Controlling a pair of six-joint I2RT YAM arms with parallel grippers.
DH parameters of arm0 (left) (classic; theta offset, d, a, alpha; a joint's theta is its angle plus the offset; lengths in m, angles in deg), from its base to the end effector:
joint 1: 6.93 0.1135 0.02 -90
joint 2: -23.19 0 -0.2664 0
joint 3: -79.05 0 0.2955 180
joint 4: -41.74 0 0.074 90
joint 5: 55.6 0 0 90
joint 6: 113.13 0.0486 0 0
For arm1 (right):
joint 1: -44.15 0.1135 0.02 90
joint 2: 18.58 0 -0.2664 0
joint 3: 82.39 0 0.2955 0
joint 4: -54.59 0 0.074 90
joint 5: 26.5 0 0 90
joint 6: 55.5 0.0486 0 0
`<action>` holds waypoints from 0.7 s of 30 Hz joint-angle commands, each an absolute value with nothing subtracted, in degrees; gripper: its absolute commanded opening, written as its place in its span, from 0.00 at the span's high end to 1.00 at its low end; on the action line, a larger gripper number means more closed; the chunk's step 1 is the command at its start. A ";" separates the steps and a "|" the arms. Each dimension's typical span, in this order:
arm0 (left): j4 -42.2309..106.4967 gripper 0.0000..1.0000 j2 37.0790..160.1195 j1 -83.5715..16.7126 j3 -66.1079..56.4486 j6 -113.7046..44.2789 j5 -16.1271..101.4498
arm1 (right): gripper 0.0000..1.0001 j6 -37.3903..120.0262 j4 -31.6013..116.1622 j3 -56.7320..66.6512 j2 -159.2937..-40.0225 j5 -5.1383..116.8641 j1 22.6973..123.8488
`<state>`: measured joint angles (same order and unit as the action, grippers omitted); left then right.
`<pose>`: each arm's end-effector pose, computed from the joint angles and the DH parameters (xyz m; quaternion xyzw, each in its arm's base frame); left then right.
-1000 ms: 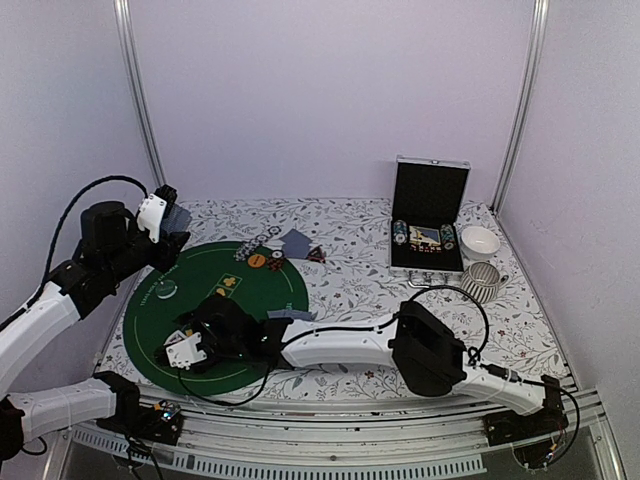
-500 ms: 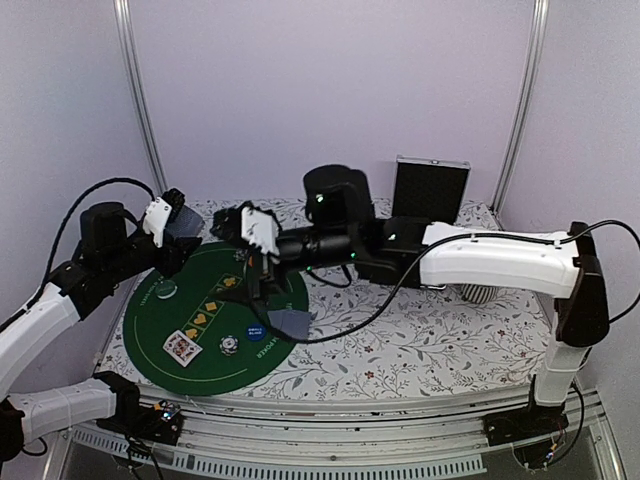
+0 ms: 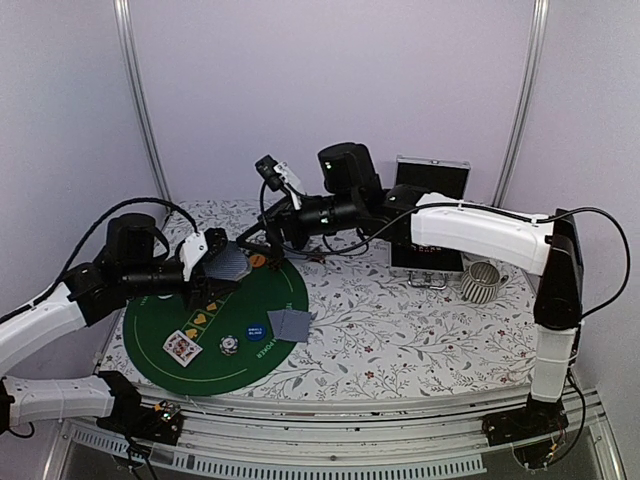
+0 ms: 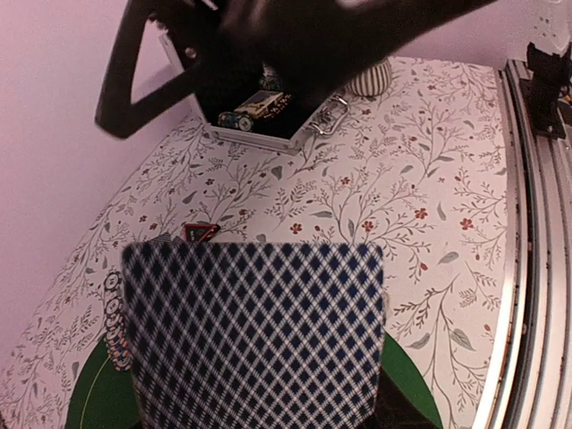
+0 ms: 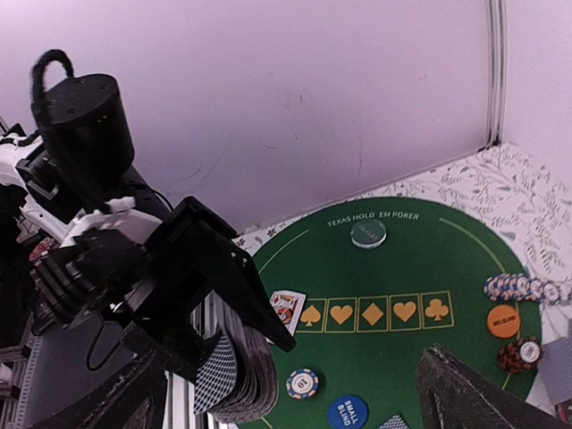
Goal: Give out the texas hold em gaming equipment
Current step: Flop the poker card in the community card area, then pick up the poker card from the face-down deck piles.
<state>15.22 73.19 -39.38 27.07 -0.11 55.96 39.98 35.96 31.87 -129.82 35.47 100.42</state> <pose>0.2035 -0.1506 0.2783 0.4741 0.6844 -0.2005 0.5164 0.2721 0.4486 0.3459 -0.4637 0.6354 0.4666 0.4044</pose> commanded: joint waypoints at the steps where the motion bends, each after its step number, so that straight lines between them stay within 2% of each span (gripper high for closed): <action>1: 13.33 0.55 74.11 -42.10 27.69 2.29 54.69 | 0.01 47.32 31.26 35.40 -134.67 32.50 100.92; 8: 13.33 0.55 74.76 -42.39 27.68 2.20 53.20 | 0.01 49.44 31.02 41.05 -140.79 29.47 101.00; 17: 13.85 0.55 74.61 -42.44 27.79 2.05 49.66 | 0.03 46.85 25.85 38.87 -138.40 41.48 100.92; 21: 13.94 0.55 74.84 -42.39 27.70 1.94 49.35 | 0.08 45.09 24.97 37.49 -136.06 42.80 100.86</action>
<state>13.06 74.72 -41.80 27.48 1.75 50.08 47.41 27.41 38.93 -140.16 38.49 100.85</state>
